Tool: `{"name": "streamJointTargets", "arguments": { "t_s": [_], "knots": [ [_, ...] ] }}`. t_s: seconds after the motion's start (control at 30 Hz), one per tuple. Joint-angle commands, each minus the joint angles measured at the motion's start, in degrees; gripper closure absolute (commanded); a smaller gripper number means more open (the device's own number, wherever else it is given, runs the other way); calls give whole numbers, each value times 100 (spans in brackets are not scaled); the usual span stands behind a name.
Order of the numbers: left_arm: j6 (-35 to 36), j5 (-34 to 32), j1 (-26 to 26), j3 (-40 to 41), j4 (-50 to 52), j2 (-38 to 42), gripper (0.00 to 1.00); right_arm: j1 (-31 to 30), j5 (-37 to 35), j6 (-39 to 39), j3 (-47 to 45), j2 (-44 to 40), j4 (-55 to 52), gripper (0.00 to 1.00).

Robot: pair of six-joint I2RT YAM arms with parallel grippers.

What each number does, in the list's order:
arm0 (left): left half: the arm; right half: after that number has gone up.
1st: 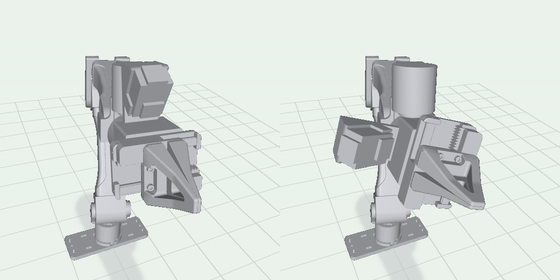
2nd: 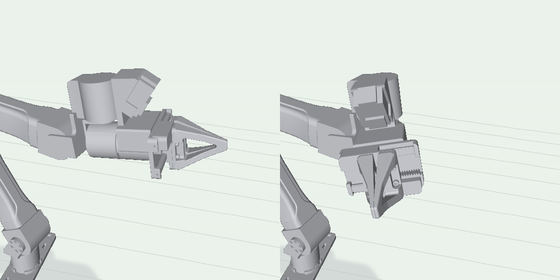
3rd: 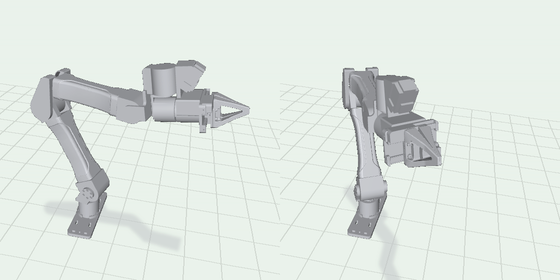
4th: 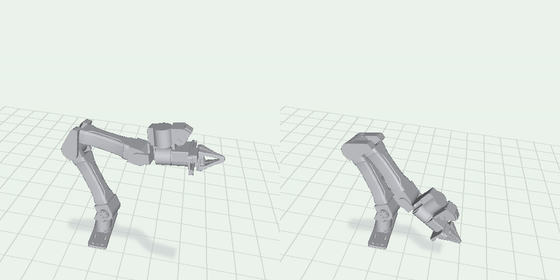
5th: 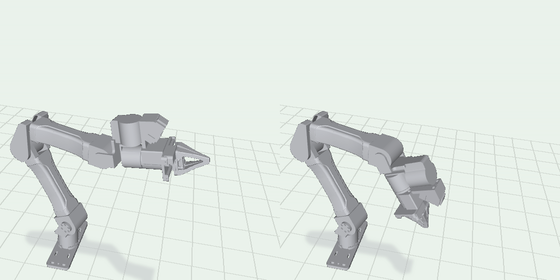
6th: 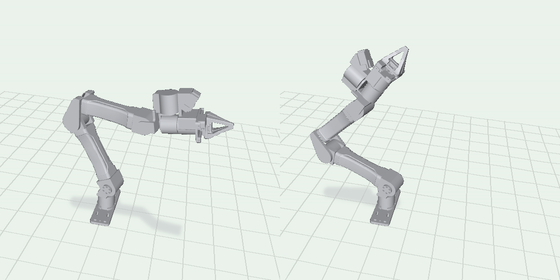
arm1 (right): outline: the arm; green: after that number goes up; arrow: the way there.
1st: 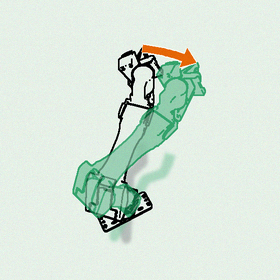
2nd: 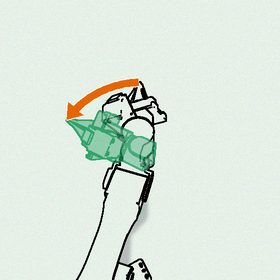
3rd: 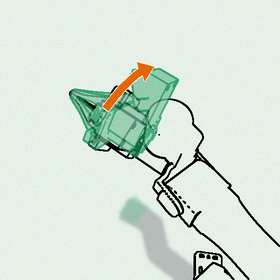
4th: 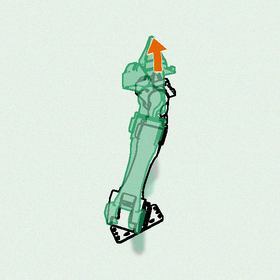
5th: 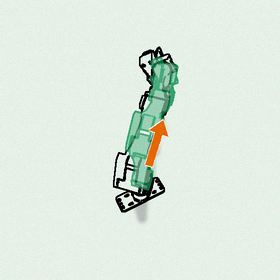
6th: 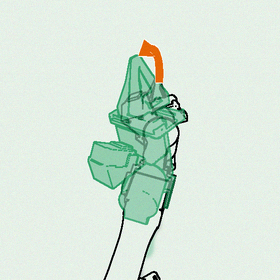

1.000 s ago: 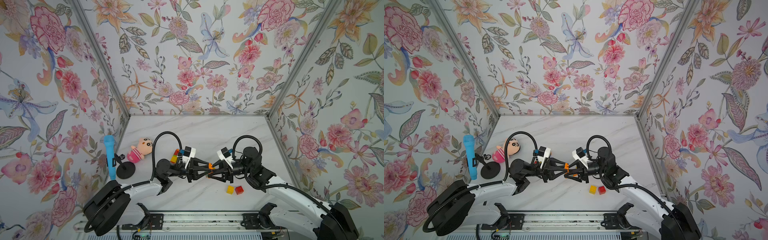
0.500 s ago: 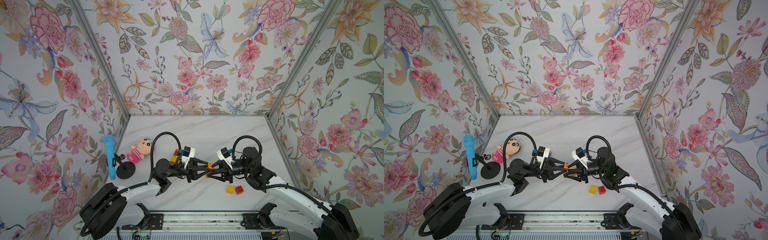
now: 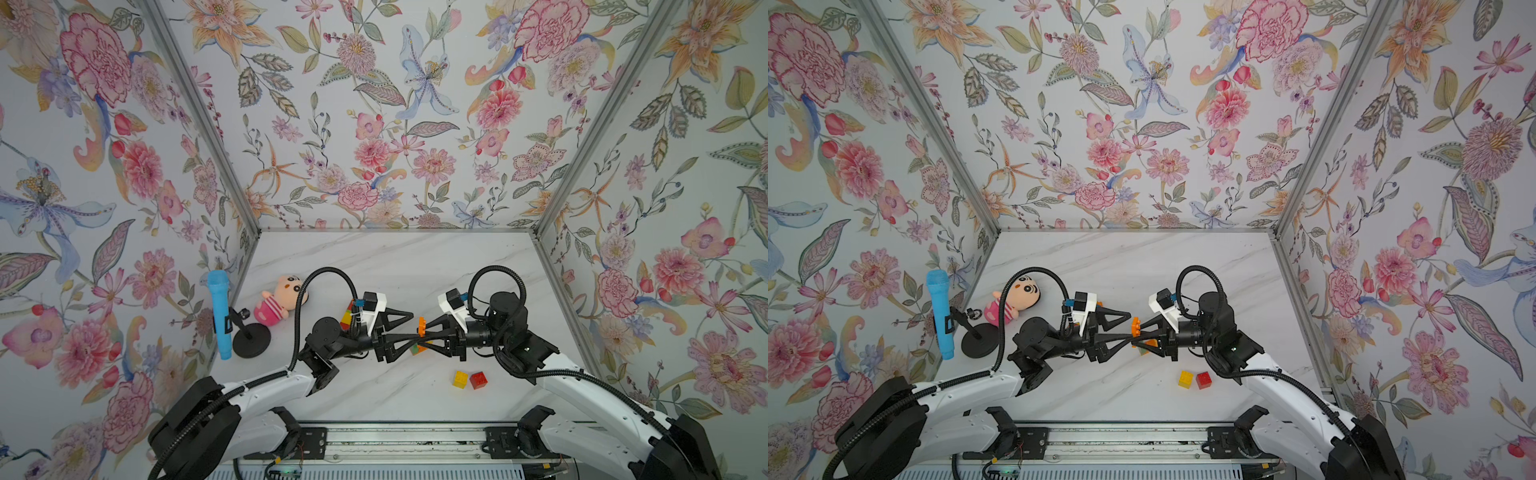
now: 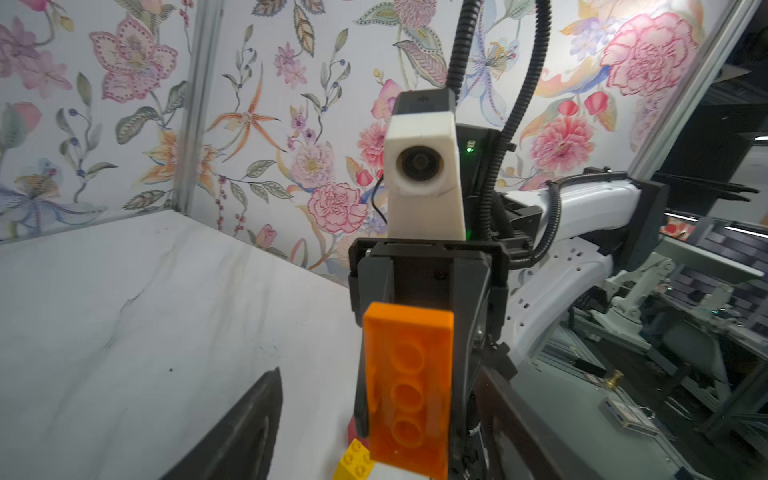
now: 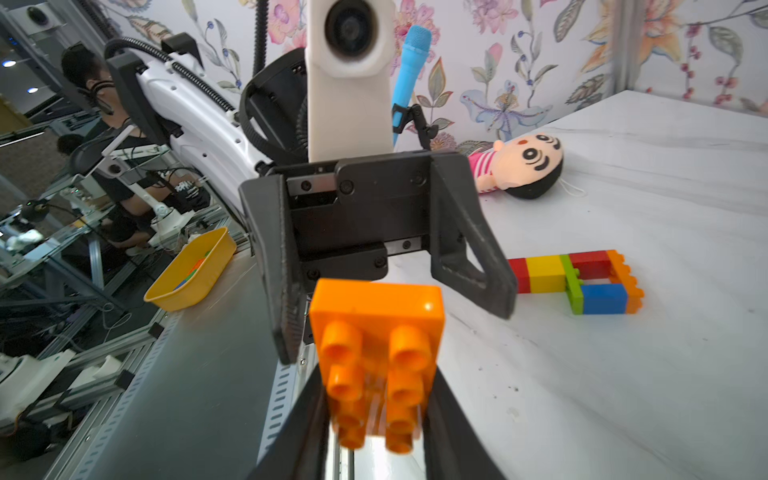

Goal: Assemble the letter p with lego
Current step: Adjust the lego brick at the center of the board.

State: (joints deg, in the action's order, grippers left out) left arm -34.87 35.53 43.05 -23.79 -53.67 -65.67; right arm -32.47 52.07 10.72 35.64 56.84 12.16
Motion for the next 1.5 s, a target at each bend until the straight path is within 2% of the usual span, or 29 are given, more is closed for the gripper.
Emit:
{"name": "streamJointTargets", "arguments": {
  "t_s": [0.0,0.13,0.2,0.3,0.4,0.5,0.6,0.77,0.93,1.27,1.47],
  "knots": [
    [954,-1592,-81,-19,1666,359,1,456,-511,185,94,-77,-496,96],
    [1286,-2266,25,-366,3027,61,1,829,-1213,283,49,14,-862,94],
    [1437,-2635,394,-443,3396,-199,1,957,-1506,276,44,110,-1048,94],
    [1482,-3486,1204,-536,3655,-720,1,1124,-1698,323,27,167,-1148,96],
    [1177,-4031,1627,-599,3656,-1277,1,1155,-1878,297,24,149,-1252,96],
    [929,-4838,1845,-826,3837,-1690,1,1176,-1913,255,16,143,-1340,96],
    [788,-5333,1965,-1097,3879,-2110,1,1186,-1666,187,23,152,-1335,95],
    [794,-5416,1960,-1424,3749,-2719,1,1182,-1629,175,31,126,-1348,96],
    [776,-5394,1940,-1605,3767,-2967,1,1184,-1621,160,21,132,-1375,96],
    [463,-5559,1616,-1544,3976,-2976,1,1182,-1647,117,132,260,-1503,95],
    [572,-5734,1410,-1470,4021,-2787,1,1100,-1686,97,175,402,-1546,95]
  ]
}}
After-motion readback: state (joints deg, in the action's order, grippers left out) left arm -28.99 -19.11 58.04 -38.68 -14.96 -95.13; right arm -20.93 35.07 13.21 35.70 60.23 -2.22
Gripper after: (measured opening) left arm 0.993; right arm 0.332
